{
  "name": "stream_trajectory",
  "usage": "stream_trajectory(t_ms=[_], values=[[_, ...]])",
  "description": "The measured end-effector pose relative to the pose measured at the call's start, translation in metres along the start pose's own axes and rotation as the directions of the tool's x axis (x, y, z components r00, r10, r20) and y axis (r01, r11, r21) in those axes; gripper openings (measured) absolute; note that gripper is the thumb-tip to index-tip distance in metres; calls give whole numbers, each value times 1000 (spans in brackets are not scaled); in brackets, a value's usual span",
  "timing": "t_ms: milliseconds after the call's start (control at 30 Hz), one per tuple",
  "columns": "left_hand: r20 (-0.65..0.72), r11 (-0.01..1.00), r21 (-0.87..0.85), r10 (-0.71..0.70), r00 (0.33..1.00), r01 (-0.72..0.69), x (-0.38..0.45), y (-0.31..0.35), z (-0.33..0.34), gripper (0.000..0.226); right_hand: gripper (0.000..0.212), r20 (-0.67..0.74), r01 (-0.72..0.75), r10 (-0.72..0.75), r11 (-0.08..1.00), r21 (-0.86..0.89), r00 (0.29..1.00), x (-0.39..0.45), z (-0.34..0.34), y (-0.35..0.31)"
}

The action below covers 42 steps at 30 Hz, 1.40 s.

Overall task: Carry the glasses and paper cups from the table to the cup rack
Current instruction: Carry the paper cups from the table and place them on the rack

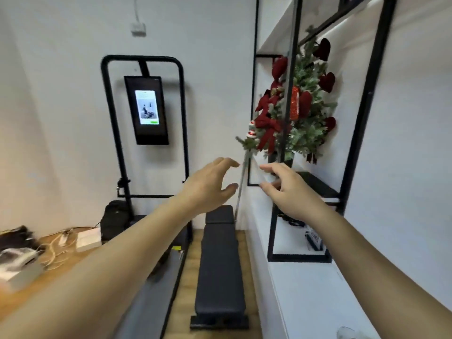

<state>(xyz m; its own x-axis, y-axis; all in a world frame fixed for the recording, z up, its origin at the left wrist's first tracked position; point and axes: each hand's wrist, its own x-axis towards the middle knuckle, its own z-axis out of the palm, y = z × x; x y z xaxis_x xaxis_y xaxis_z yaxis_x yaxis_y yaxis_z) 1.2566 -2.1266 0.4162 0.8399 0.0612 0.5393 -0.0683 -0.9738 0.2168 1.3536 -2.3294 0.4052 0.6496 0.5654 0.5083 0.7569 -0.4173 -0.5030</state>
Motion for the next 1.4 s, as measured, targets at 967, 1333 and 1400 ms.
stream_trajectory(t_ms=[967,1333,1400], values=[[-428,446,294,-729,534,845,-728,-306,-517,51,46,275,481,-779,579,658,563,-170,509,-757],[-444,367,321,-756,480,873,-819,-494,-598,49,48,256,547,-828,530,648,499,-112,682,-907],[-449,364,304,-760,469,880,-819,-542,-619,49,49,287,564,-828,543,623,481,-88,715,-932]])
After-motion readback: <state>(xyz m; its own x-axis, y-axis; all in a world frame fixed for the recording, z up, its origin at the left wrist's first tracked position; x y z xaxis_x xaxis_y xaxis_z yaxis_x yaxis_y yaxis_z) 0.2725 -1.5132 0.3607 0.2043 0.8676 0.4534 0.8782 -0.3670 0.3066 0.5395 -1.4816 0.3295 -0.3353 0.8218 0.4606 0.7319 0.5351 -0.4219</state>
